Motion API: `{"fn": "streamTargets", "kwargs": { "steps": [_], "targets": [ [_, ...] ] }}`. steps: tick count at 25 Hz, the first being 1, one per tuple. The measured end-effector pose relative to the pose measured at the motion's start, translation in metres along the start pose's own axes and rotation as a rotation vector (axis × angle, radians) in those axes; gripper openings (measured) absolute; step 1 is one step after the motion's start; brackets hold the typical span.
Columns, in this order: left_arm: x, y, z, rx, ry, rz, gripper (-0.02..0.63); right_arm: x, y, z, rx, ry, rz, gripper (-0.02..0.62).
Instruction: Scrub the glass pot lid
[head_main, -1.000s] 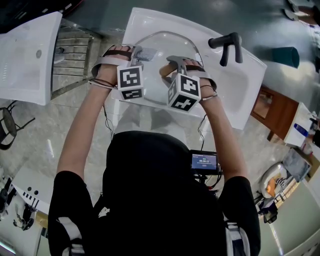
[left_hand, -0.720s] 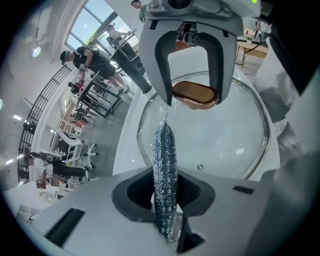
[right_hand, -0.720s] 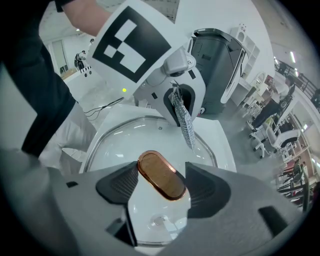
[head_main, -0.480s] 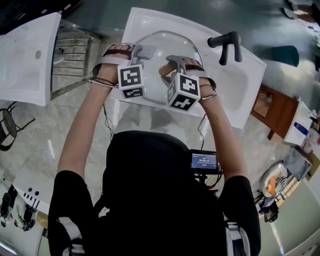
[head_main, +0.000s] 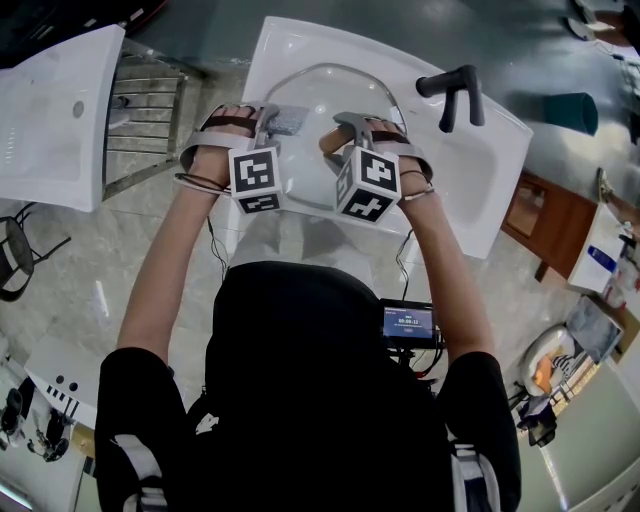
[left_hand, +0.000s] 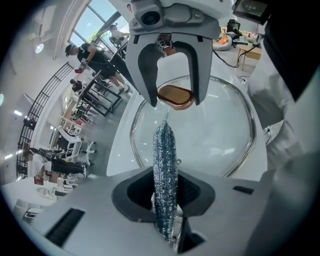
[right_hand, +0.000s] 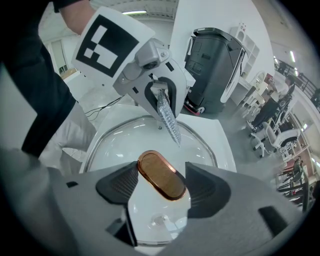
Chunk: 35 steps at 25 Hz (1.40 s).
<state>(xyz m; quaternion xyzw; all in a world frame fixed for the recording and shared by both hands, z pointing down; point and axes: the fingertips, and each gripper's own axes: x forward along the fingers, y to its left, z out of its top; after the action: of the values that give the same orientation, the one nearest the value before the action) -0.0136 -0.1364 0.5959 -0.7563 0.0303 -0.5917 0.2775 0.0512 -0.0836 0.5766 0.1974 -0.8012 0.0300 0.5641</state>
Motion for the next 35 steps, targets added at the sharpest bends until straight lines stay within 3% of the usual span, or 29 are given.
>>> {"fn": "streamTargets", "kwargs": {
  "steps": [19, 31, 35],
  "targets": [
    [-0.032, -0.06, -0.006, -0.009, -0.008, -0.042, 0.072, 0.0, 0.0, 0.0, 0.008, 0.023, -0.01, 0.289],
    [-0.035, -0.06, -0.006, -0.038, -0.021, -0.05, 0.072, -0.002, 0.0, -0.005, 0.011, 0.06, -0.048, 0.29],
    [-0.037, -0.057, -0.008, -0.064, -0.021, -0.045, 0.072, -0.009, 0.001, -0.003, 0.058, 0.045, -0.05, 0.29]
  ]
}}
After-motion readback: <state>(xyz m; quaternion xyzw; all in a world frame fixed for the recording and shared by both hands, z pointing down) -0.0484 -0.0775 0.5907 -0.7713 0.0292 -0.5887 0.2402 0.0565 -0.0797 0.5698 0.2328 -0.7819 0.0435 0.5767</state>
